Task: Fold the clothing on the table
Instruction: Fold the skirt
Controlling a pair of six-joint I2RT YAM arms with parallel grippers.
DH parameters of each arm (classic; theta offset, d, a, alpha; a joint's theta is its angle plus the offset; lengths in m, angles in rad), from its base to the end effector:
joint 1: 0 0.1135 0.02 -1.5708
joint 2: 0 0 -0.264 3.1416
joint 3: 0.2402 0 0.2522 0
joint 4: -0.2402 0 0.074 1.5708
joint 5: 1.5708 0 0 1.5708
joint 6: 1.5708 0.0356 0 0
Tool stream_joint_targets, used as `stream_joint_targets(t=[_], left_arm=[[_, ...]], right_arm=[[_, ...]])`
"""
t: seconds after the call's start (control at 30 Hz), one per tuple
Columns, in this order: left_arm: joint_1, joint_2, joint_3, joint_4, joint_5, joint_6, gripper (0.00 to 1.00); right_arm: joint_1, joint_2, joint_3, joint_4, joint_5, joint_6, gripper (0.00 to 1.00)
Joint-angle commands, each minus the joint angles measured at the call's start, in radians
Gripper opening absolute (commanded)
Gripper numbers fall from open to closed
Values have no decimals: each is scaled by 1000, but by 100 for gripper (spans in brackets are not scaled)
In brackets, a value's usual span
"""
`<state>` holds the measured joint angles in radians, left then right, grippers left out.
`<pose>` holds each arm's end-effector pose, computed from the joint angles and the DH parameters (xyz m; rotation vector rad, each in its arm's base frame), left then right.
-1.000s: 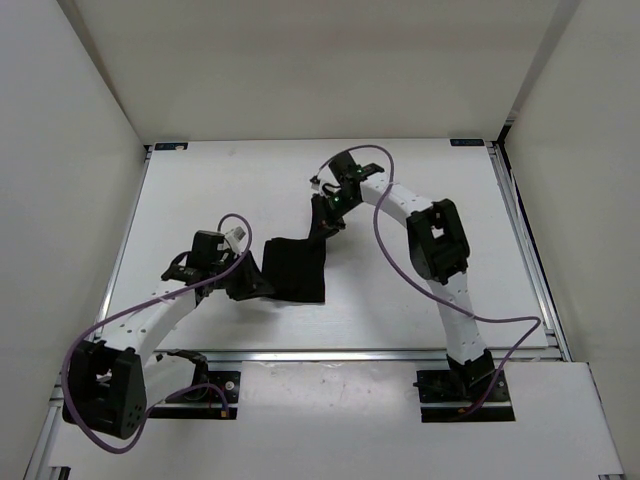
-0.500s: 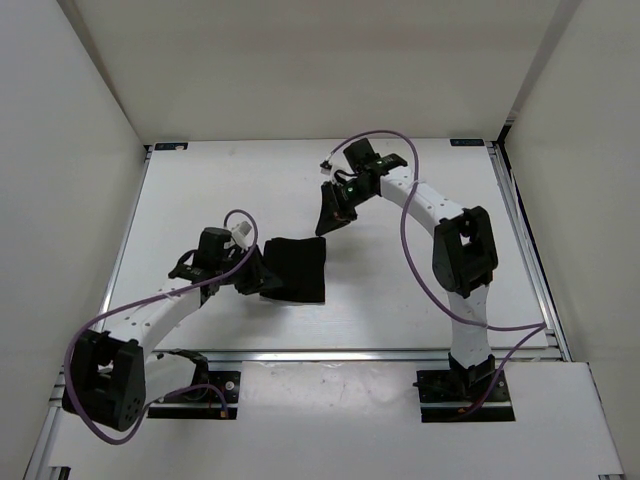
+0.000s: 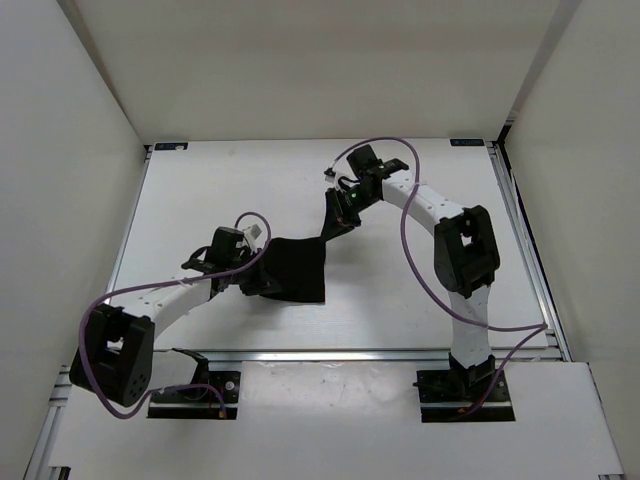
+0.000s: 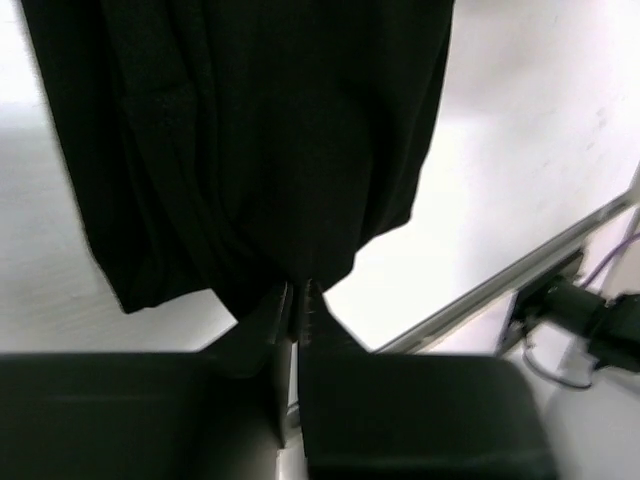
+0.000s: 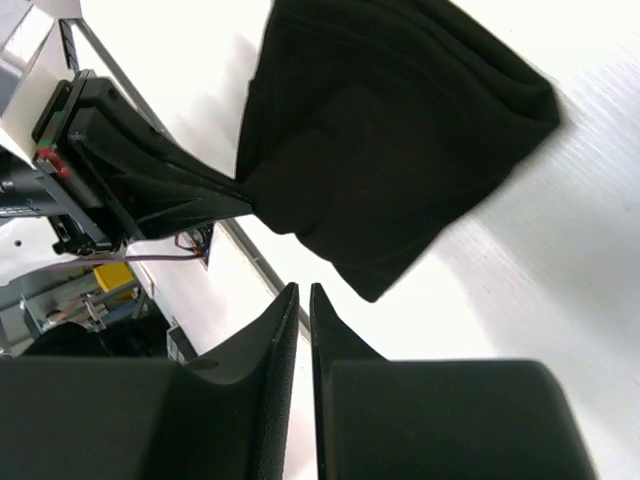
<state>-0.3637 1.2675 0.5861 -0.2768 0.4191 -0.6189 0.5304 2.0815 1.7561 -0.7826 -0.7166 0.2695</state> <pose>0.2102 -0.0955 0.1706 -0.1607 2.6561 -0.8940 0.3723 0.2455 0.2321 -0.5985 2.6961 1.2012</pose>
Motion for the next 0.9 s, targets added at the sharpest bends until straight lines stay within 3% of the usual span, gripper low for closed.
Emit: stream_joint_targets(t=[0.0,0.37,0.87], left_arm=[[-6,7,15,-9,6,28,0],[98,-152,103,-151,-58,62,0],[127,-203,-49,-245,-224,111,0]], right_arm=[[-23,-74,-24,28,-14,2,14],[22,-18,-38,5,-46,3,13],[88,156,131,-21,-100,17,14]])
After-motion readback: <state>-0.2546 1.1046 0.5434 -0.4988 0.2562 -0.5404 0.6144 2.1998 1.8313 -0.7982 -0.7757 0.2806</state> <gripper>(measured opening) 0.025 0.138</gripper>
